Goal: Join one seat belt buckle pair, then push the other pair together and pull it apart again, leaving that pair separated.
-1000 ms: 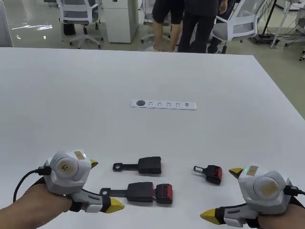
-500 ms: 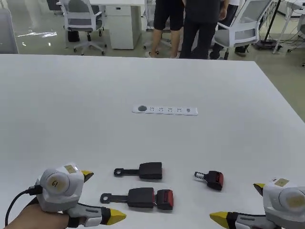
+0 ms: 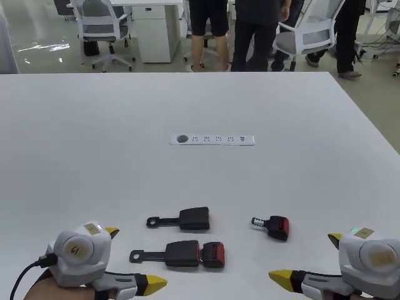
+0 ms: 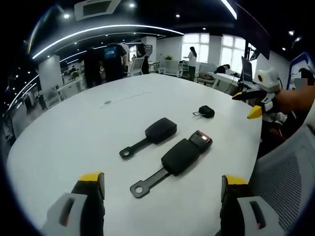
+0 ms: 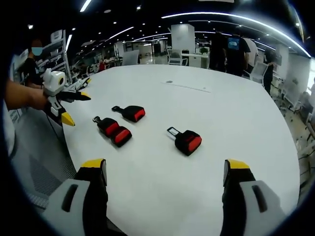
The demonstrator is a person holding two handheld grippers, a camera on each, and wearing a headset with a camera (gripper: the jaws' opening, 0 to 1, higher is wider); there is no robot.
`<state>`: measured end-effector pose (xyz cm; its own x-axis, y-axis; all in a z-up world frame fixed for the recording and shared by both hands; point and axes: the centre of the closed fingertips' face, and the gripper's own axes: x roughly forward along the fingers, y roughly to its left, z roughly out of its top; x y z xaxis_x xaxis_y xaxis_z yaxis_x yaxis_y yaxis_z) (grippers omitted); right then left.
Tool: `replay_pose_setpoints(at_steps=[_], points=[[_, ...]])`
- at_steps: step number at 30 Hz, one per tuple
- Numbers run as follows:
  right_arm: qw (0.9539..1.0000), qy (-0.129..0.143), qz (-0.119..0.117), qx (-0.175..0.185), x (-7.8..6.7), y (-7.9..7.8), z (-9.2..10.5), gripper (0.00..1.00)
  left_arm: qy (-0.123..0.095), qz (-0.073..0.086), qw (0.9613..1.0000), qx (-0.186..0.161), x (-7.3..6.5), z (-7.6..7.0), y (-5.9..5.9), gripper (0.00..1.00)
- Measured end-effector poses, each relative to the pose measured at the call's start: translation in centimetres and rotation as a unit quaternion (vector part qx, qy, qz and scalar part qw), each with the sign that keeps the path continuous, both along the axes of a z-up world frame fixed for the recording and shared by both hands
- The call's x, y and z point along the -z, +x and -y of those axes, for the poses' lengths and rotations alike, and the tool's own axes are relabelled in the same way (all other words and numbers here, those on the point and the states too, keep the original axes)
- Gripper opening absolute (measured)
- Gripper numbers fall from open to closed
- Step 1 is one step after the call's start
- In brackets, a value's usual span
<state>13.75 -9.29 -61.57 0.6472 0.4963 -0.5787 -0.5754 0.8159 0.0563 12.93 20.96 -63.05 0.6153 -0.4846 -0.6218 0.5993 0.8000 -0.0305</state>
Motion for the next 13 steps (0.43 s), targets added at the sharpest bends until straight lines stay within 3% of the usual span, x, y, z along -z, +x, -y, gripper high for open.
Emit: replay_pose_setpoints(at_steps=[7,13], points=[[0.9998,0.001,0.011,0.015,-1.0,-0.4,-0.4,0.99,-0.003,0.001,0.9998,-0.020,-0.2,-1.1,0.0,1.00],[0.9999,-0.001,0.016,0.003,-1.2,-0.2,-1.3,0.99,0.001,0.006,0.9997,-0.025,-0.6,-1.4,-0.3,1.00]])
